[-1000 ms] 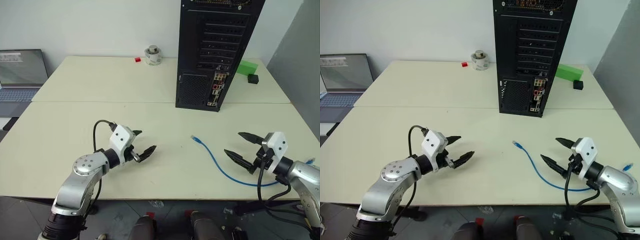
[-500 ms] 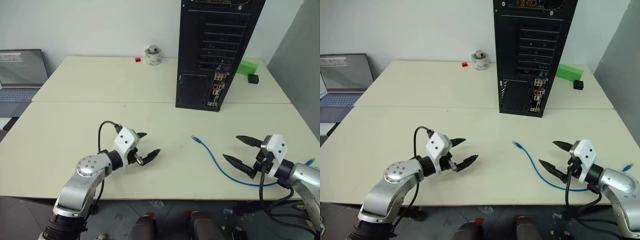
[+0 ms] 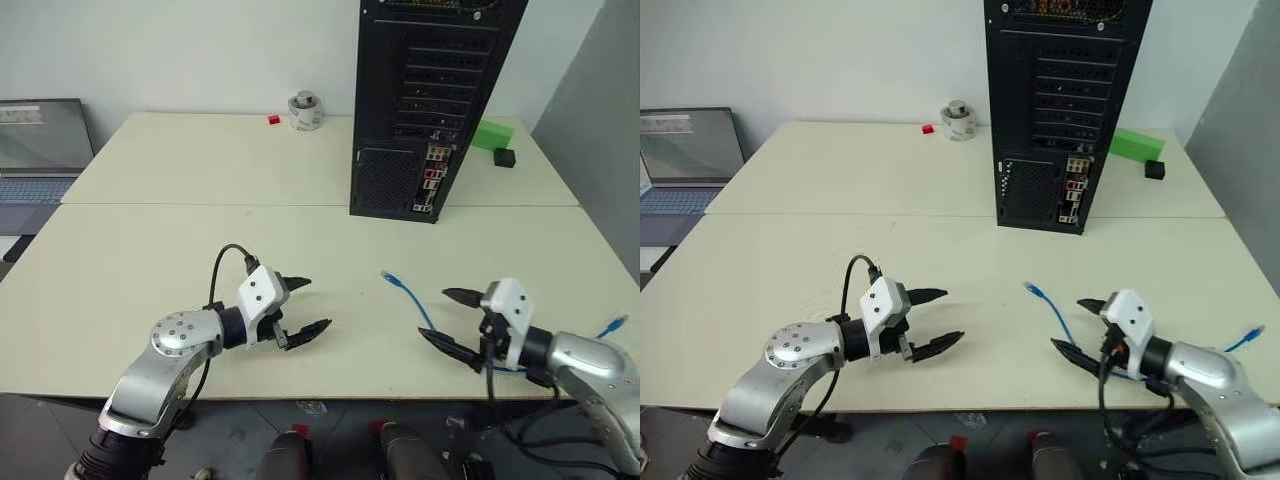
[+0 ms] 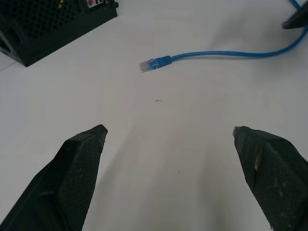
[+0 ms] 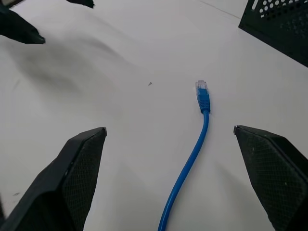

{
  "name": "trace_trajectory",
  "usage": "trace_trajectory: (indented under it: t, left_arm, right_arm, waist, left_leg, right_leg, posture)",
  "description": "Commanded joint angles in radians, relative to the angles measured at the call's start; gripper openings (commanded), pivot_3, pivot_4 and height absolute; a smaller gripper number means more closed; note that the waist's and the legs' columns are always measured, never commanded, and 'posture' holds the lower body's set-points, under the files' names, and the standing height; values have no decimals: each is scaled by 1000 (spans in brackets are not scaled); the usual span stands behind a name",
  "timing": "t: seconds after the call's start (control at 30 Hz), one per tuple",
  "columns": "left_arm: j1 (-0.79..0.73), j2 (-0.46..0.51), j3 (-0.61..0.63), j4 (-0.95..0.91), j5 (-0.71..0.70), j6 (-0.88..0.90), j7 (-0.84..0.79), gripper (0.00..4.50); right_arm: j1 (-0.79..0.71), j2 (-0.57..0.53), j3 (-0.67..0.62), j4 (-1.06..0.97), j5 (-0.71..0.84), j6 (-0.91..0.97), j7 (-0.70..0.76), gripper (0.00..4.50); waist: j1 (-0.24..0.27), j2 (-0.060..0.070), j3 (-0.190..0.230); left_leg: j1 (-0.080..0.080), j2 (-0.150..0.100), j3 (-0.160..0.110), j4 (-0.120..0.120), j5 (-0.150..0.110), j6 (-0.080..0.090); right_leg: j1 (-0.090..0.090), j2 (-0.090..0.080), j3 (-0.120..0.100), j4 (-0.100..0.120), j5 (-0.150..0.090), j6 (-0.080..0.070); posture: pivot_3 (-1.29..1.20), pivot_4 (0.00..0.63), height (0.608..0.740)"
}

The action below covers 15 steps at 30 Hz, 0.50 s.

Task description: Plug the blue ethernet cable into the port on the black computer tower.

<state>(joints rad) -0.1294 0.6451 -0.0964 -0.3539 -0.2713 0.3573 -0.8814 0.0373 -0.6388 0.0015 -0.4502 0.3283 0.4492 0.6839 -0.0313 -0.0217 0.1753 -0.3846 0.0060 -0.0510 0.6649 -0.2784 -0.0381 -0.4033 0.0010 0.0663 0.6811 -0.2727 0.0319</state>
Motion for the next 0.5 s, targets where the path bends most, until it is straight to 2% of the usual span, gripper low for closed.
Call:
trace_trajectory:
  t: [0.03, 0.17, 0.37, 0.4, 0.43, 0.5]
  left_arm:
    - [-6, 9, -8, 13, 21, -61, -16, 4481]
    - [-10, -1, -16, 28, 35, -79, -3, 4481]
    - [-16, -15, -15, 37, 40, -77, 14, 4481]
    - [-19, -21, -14, 38, 39, -74, 19, 4500]
    - [-23, -27, -13, 40, 40, -74, 27, 4500]
    - [-32, -38, -10, 51, 41, -72, 38, 4500]
  right_arm:
    - [-47, 53, 60, 80, -99, -74, -65, 4500]
    - [-106, 128, 107, 190, -159, -129, -108, 4500]
    - [-151, 173, 132, 272, -199, -156, -112, 4500]
    - [-154, 175, 134, 270, -200, -150, -108, 4136]
    - [-156, 174, 135, 267, -199, -137, -106, 4027]
    - [-164, 174, 141, 268, -207, -122, -110, 3514]
  waist:
    - [0, 0, 0]
    - [0, 0, 0]
    - [0, 0, 0]
    - [0, 0, 0]
    - [0, 0, 0]
    - [0, 0, 0]
  left_leg:
    - [0, 0, 0, 0, 0, 0]
    - [0, 0, 0, 0, 0, 0]
    - [0, 0, 0, -1, 0, 0]
    - [0, 0, 0, 0, 0, 0]
    - [0, 0, 0, 0, 0, 0]
    - [0, 0, 0, 0, 0, 0]
  right_leg:
    - [0, 0, 1, 0, 0, 0]
    - [-1, 0, 1, 0, 0, 0]
    - [-1, 0, 0, 0, 0, 0]
    - [-1, 0, 0, 0, 0, -1]
    - [-1, 0, 0, 0, 0, -1]
    - [-1, 0, 0, 0, 0, -1]
  posture:
    - [0, 150, 740]
    - [0, 150, 740]
    - [0, 150, 740]
    - [0, 150, 740]
    - [0, 150, 740]
    - [0, 150, 740]
